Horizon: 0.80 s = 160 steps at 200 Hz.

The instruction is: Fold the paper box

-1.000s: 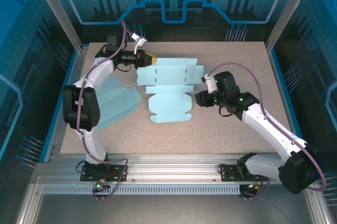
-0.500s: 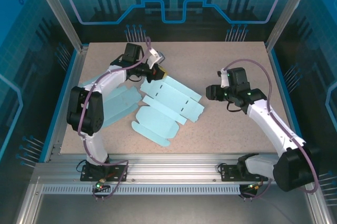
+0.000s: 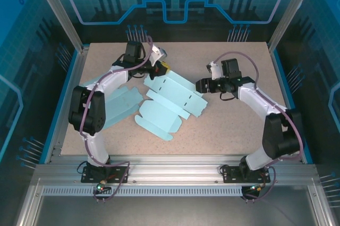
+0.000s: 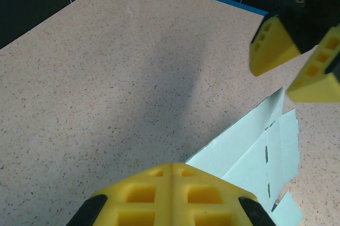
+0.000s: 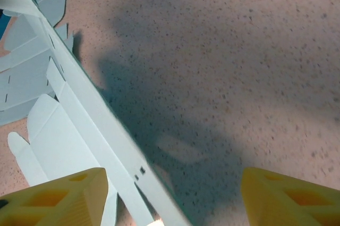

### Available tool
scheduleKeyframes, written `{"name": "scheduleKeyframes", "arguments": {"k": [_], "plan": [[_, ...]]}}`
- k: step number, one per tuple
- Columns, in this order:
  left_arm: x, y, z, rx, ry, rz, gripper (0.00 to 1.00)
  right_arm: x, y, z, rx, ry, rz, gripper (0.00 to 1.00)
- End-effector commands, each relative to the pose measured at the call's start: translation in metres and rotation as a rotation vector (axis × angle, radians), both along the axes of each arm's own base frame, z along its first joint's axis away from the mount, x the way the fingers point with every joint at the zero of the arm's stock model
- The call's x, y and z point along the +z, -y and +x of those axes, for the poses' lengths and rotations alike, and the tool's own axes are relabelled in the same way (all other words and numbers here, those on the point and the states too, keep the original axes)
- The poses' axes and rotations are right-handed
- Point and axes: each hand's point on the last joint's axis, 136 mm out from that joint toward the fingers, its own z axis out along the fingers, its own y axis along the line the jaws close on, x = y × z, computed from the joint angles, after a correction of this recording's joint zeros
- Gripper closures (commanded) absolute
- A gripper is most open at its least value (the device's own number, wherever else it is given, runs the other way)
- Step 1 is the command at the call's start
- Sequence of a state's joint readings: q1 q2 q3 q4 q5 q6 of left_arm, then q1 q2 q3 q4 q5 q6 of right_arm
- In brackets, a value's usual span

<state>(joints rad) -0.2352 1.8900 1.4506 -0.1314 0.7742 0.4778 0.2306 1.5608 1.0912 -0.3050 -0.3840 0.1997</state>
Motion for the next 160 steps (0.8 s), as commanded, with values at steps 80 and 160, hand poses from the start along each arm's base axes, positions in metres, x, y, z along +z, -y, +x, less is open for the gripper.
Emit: {"name": "scheduleKeyframes", "arguments": {"k": [80, 160], "plan": [[0.008, -0.001, 0.014, 0.008, 0.039, -0.010, 1.00, -0.017, -0.045, 0.007, 0.190, 0.004, -0.046, 0.88], [0.052, -0.021, -0.009, -0.027, 0.203, 0.048, 0.44, 0.024, -0.049, -0.014, 0.377, 0.201, -0.506, 1.00]]}}
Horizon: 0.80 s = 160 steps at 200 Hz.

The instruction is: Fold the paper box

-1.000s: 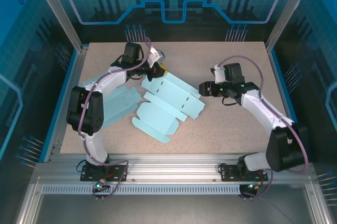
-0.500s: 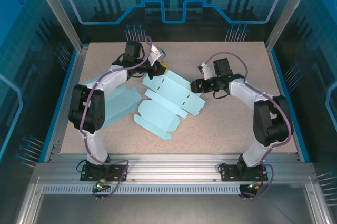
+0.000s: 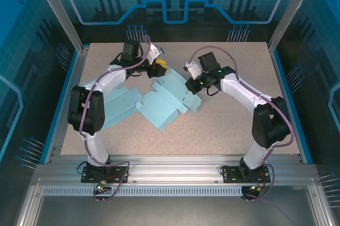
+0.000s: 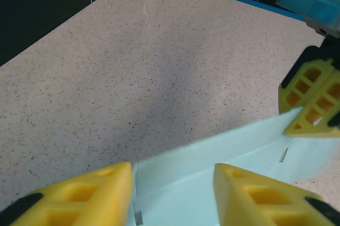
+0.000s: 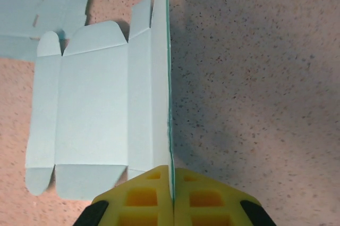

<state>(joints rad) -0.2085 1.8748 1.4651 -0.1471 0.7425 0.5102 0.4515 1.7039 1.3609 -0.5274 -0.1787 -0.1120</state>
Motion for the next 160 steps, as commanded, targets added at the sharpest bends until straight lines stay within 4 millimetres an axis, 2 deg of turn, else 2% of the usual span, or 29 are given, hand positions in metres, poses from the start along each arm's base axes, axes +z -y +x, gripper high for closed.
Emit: {"name": "scheduleKeyframes", "arguments": {"k": [1, 34, 74, 104, 138, 160], "plan": [[0.045, -0.006, -0.019, -0.070, 0.161, 0.028, 0.43, 0.019, 0.016, -0.011, 0.056, 0.091, -0.186, 1.00], [0.054, -0.003, -0.036, -0.163, 0.266, 0.090, 0.37, 0.039, 0.017, -0.017, 0.083, 0.156, -0.209, 1.00], [0.035, 0.017, -0.060, -0.299, 0.322, 0.204, 0.36, 0.048, 0.017, -0.023, 0.109, 0.181, -0.203, 1.00], [0.019, 0.021, -0.050, -0.286, 0.320, 0.269, 0.38, 0.050, 0.014, -0.026, 0.129, 0.181, -0.190, 1.00], [0.014, 0.023, -0.040, -0.258, 0.347, 0.299, 0.42, 0.052, 0.011, -0.029, 0.147, 0.183, -0.169, 1.00], [0.010, 0.024, -0.035, -0.246, 0.366, 0.326, 0.40, 0.051, 0.010, -0.032, 0.160, 0.176, -0.162, 1.00]]}}
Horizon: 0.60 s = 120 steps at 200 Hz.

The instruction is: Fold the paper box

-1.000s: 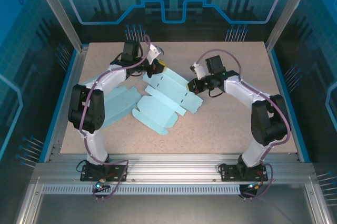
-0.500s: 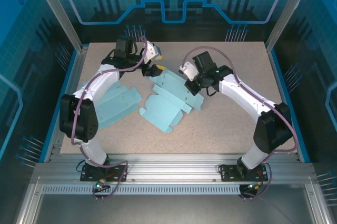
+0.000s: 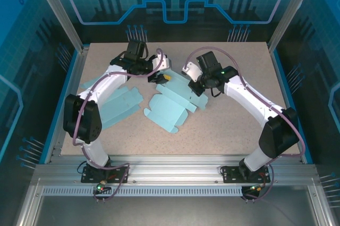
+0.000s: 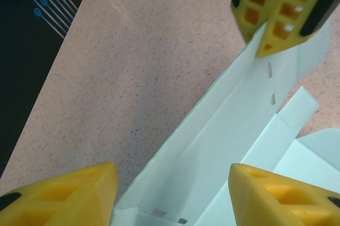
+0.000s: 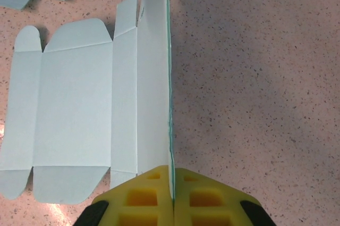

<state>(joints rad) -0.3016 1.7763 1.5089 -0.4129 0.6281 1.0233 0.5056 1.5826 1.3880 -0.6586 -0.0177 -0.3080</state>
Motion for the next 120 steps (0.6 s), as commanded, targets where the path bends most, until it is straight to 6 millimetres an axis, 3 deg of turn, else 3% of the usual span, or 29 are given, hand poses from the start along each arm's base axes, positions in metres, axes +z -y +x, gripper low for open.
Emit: {"name": "scheduleKeyframes", "arguments": {"k": [1, 49, 59, 80, 99, 120], "plan": [[-0.005, 0.003, 0.010, -0.003, 0.054, 0.038, 0.40, 0.014, -0.006, -0.010, 0.046, 0.010, 0.025, 1.00], [-0.019, 0.009, 0.015, -0.011, 0.052, 0.096, 0.41, 0.013, -0.007, -0.010, 0.049, 0.012, 0.030, 1.00], [-0.022, 0.011, 0.015, -0.015, 0.042, 0.109, 0.48, 0.012, -0.005, -0.008, 0.038, 0.018, 0.026, 1.00], [-0.025, 0.013, 0.015, -0.012, 0.035, 0.115, 0.73, 0.010, -0.001, -0.007, 0.018, 0.023, 0.022, 1.00], [-0.025, 0.015, 0.017, -0.001, 0.050, 0.110, 0.85, 0.006, 0.006, -0.007, -0.019, 0.021, 0.022, 1.00], [-0.027, 0.019, 0.017, 0.015, 0.070, 0.107, 0.93, 0.004, 0.015, -0.007, -0.079, 0.017, 0.034, 0.85]]}}
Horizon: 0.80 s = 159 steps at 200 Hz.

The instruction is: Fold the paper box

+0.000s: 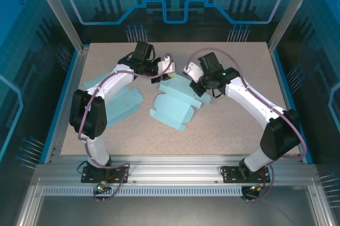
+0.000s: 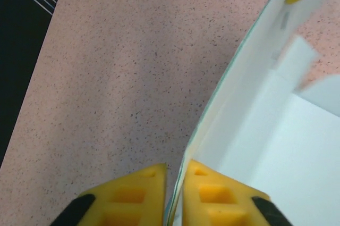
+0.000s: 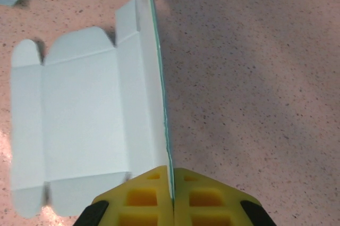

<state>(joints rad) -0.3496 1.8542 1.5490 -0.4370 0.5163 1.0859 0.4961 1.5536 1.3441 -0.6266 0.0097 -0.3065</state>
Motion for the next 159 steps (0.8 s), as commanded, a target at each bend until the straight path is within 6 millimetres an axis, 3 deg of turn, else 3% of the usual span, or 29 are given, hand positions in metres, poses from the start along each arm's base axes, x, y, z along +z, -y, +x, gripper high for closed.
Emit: {"name": "scheduleKeyframes", "arguments": {"k": [1, 15, 39, 71, 93, 124, 159], "plan": [[0.006, 0.008, 0.007, 0.018, 0.060, -0.009, 0.93, 0.005, 0.007, -0.008, -0.058, -0.007, 0.047, 0.82], [0.004, 0.012, 0.009, 0.041, 0.082, -0.010, 1.00, 0.007, 0.015, -0.009, -0.106, -0.006, 0.064, 0.71], [0.000, 0.021, 0.013, 0.105, 0.132, -0.027, 1.00, 0.019, 0.037, -0.009, -0.249, 0.003, 0.139, 0.50], [-0.015, 0.030, 0.016, 0.205, 0.189, 0.005, 1.00, 0.046, 0.078, -0.013, -0.495, 0.006, 0.313, 0.43], [-0.027, 0.032, 0.021, 0.295, 0.247, 0.060, 1.00, 0.053, 0.109, -0.018, -0.711, -0.043, 0.462, 0.29], [-0.031, 0.038, 0.023, 0.368, 0.396, 0.089, 1.00, 0.043, 0.121, -0.023, -0.847, -0.150, 0.596, 0.26], [-0.024, 0.043, 0.023, 0.384, 0.482, 0.072, 1.00, 0.040, 0.119, -0.007, -0.901, -0.246, 0.671, 0.25]]}}
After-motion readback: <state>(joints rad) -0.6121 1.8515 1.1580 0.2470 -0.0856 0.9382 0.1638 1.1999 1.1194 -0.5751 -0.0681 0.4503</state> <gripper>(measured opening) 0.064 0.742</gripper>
